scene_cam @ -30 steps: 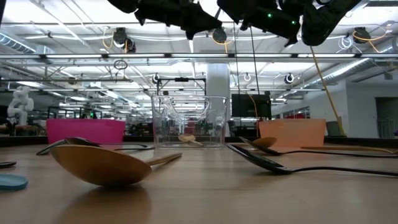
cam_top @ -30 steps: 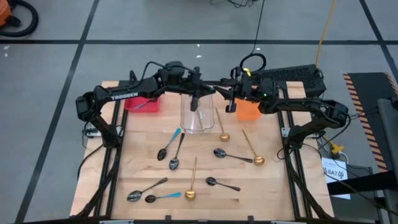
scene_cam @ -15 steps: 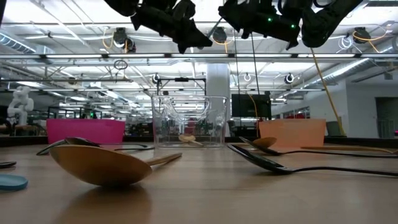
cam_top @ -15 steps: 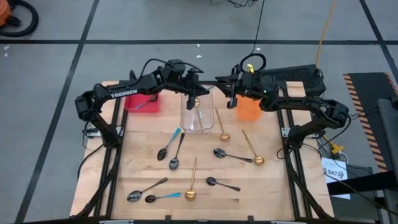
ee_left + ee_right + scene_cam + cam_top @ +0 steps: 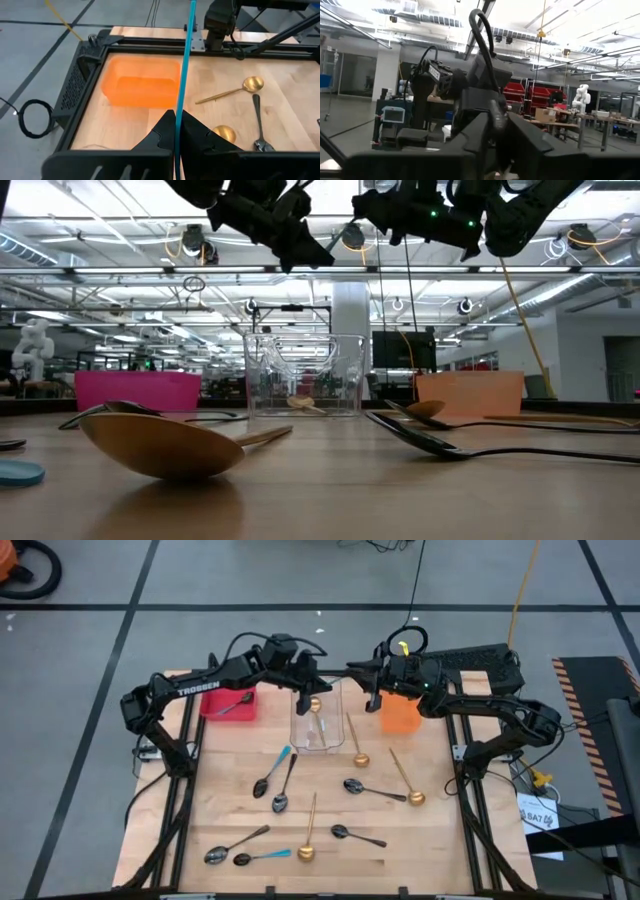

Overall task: Sort silverware by color (type)
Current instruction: Put the blue spoon into the red bin

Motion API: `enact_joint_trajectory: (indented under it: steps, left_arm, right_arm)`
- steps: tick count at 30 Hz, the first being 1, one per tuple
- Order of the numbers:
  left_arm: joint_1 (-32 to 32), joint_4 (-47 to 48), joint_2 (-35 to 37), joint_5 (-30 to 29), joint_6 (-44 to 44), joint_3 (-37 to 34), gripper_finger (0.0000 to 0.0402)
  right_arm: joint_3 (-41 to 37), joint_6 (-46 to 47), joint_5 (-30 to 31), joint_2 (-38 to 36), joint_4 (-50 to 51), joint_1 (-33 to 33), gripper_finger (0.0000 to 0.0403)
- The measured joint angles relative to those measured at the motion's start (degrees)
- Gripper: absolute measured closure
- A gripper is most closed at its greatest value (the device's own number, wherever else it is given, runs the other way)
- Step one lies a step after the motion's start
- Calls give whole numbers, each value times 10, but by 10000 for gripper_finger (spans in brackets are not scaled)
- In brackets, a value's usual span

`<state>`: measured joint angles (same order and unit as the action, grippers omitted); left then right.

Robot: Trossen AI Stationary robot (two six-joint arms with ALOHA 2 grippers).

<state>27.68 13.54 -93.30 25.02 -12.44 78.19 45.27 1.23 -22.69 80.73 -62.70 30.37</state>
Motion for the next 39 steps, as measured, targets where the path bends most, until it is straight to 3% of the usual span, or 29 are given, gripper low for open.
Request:
enact_joint_trajectory:
  steps: [3, 14, 18, 21, 26, 31, 39]
  left_arm:
    - [0, 1, 0, 3, -1, 0, 392]
    - [1, 9, 0, -2, -32, 8, 306]
    - [2, 50, 0, -30, -65, 42, 269]
    - [1, 93, 0, -85, -85, 74, 248]
    - [3, 141, 0, -159, -100, 118, 237]
    - [-9, 110, 0, -167, -124, 121, 237]
    - [-42, 30, 0, -209, -168, 107, 236]
  right_arm:
    - [0, -9, 2, 0, 4, 0, 387]
    - [0, 23, 3, 0, 9, 6, 387]
    - [0, 37, 4, 0, 20, 14, 387]
    - [0, 41, 25, 0, 33, 18, 387]
    - [0, 31, 145, 0, 56, 13, 387]
    - [0, -7, 301, 18, 24, -22, 387]
    - [-1, -23, 387, 87, -121, -59, 387]
